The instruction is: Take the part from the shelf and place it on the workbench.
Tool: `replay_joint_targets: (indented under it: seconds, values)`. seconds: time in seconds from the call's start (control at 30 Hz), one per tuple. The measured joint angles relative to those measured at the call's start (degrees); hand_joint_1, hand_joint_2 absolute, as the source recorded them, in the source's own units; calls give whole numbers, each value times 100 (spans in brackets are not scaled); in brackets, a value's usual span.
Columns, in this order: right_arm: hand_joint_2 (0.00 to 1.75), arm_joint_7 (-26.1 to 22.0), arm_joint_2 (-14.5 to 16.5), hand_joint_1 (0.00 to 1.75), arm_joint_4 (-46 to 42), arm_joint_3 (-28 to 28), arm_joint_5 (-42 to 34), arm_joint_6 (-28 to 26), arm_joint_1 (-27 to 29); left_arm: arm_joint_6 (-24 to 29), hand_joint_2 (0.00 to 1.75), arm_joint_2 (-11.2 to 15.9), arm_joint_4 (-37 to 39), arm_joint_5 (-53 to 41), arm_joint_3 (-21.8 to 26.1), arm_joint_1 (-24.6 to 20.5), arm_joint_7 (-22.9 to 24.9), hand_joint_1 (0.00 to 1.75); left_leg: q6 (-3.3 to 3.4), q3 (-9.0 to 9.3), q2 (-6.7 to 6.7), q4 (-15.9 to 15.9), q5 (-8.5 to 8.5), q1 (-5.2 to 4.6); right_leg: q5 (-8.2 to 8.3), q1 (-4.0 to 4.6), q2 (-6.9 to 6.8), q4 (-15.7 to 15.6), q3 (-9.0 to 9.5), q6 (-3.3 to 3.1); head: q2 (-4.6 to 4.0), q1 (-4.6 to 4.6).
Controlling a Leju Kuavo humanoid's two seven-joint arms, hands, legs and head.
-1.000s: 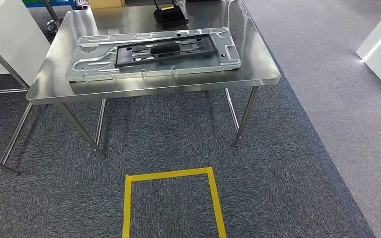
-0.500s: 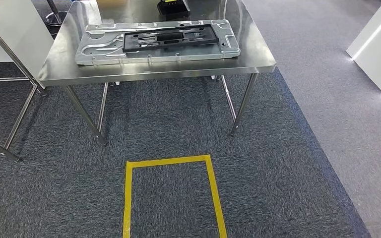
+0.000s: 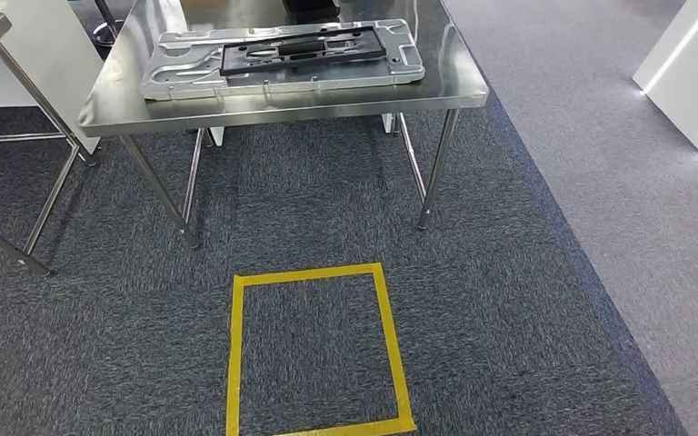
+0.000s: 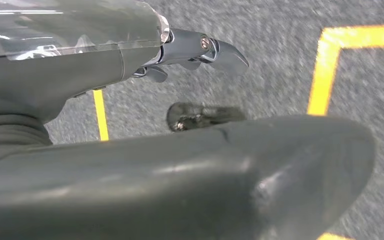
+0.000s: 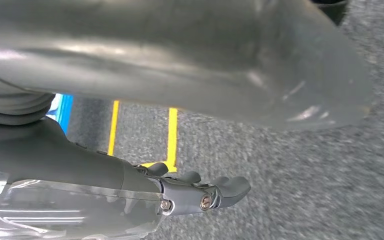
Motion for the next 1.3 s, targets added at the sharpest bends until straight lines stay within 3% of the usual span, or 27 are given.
replay_joint_targets:
  seconds: [0.07,0.13,0.2,0.23,0.3,0.37,0.4,0.43,0.47,0.53,0.6,0.63,0.67,0.73,0.77,0.8,0.87,0.9,0.93,0.97,1.0,1.07,1.1,1.13,1.2,1.3]
  values:
    - [0,-19,9,0,0,0,0,7,-5,2,0,9,0,0,0,-18,-1,0,41,672,-8,-895,32,-10,83,7,4,102,-174,51,0,-1]
    - [0,-64,16,0,-1,0,6,27,-8,5,0,14,0,0,0,-34,-1,0,107,1027,-14,-1483,-128,-40,176,11,1,145,-247,120,0,-1]
    - [0,-130,18,0,1,0,24,63,-2,11,0,15,0,0,0,-27,2,0,190,990,-5,-1578,-95,-52,261,1,2,139,-274,201,0,0]
    - [0,-168,17,0,2,0,33,80,2,14,0,14,-1,0,0,-24,3,0,236,942,8,-1588,-34,-49,202,-11,12,178,-305,238,0,0]
    - [0,-233,19,0,5,-1,49,103,12,16,0,14,-1,0,0,-25,1,0,317,797,32,-1608,118,-43,-269,-31,35,571,-449,297,0,1]
    - [0,-261,23,0,8,-1,58,108,14,15,0,16,-1,-1,0,-26,-1,0,354,605,38,-1595,261,-65,-855,-41,43,1312,-642,334,0,1]
    - [0,-277,24,0,8,0,59,109,15,15,0,18,-1,-2,0,-24,-1,0,355,506,38,-1579,329,-77,-967,-44,44,1627,-685,344,0,1]
    - [0,-300,23,0,8,0,59,111,16,14,0,19,0,-2,0,-21,-1,0,351,404,39,-1558,388,-86,-939,-45,45,1800,-657,346,0,0]
    - [0,-333,22,0,8,0,60,120,16,10,0,21,0,-2,0,-20,-1,0,342,303,38,-1532,441,-93,-797,-44,46,1779,-532,338,0,0]
    - [0,-424,21,0,8,-1,69,154,12,3,0,22,-1,-2,0,-21,3,0,315,128,35,-1476,527,-102,-510,-33,47,1152,23,283,0,0]
    - [0,-509,19,0,7,-1,86,192,-1,1,0,21,-2,-1,0,-25,27,0,269,19,37,-1414,602,-119,-555,3,44,260,653,202,0,0]
    - [0,-541,19,0,7,-1,93,203,-6,1,0,21,-2,0,0,-28,49,0,240,-8,40,-1395,640,-121,-629,25,42,-12,824,161,0,0]
    - [0,-567,19,0,6,-1,102,209,-9,2,0,22,-2,2,0,-30,75,0,208,-23,44,-1387,680,-121,-663,40,40,-141,881,122,0,0]
    - [0,-606,26,0,8,-1,126,216,-8,11,0,37,-1,5,0,-30,116,0,145,-59,37,-1360,702,-112,-587,23,27,-170,836,34,0,1]
    - [0,-625,29,0,9,-2,140,222,-9,15,0,43,-2,7,0,-29,129,0,111,-114,25,-1247,603,-105,-539,8,18,-183,806,-11,0,1]
    - [0,-643,32,0,10,-2,156,228,-8,17,0,50,-2,8,0,-26,137,0,76,-209,11,-1019,423,-92,-492,-4,7,-197,769,-45,0,1]
    - [0,-670,33,0,10,-2,174,246,-5,17,0,50,-2,9,-1,-20,149,0,11,-481,-3,-258,-51,-52,-426,4,-1,-187,674,-76,0,0]
    - [0,-676,33,0,10,-2,178,254,-2,16,0,50,-2,9,-1,-17,153,0,-12,-584,-2,85,-200,-36,-399,8,-1,-175,629,-75,0,0]
    - [0,-679,33,0,10,-2,179,262,2,17,0,51,-2,9,-1,-14,155,0,-26,-605,-2,262,-242,-25,-379,10,2,-157,589,-69,0,0]
    - [0,-679,34,0,10,-2,179,268,5,17,0,52,-2,9,-1,-13,156,0,-33,-507,-2,197,-170,-17,-367,9,6,-134,557,-60,0,0]
    - [0,-680,35,0,10,-2,179,273,7,17,0,53,-2,9,-1,-13,156,0,-30,-297,-2,-102,-16,-10,-363,7,10,-109,535,-50,0,0]
    - [0,-688,37,0,10,-2,179,283,6,14,0,56,-2,9,0,-18,155,0,10,226,-4,-955,238,-10,-370,9,14,-55,496,-16,0,0]
    - [0,-696,37,0,10,-2,180,289,3,10,0,58,-2,9,0,-19,155,0,40,390,-6,-1242,291,-23,-369,13,14,-36,478,12,0,0]
    - [0,-709,37,0,10,-2,180,293,2,5,0,60,-1,9,-1,-20,154,0,74,467,-8,-1394,287,-37,-364,16,14,-23,459,44,0,0]
    - [0,-737,36,0,10,-2,182,299,-4,-3,0,61,-1,8,-1,-18,154,0,139,453,-10,-1438,290,-50,-342,25,13,-27,439,115,0,0]
    - [0,-766,21,0,10,-2,182,297,-3,-10,0,59,-2,7,-2,-23,154,0,232,459,-1,-1522,339,-7,-405,23,32,30,420,190,0,2]
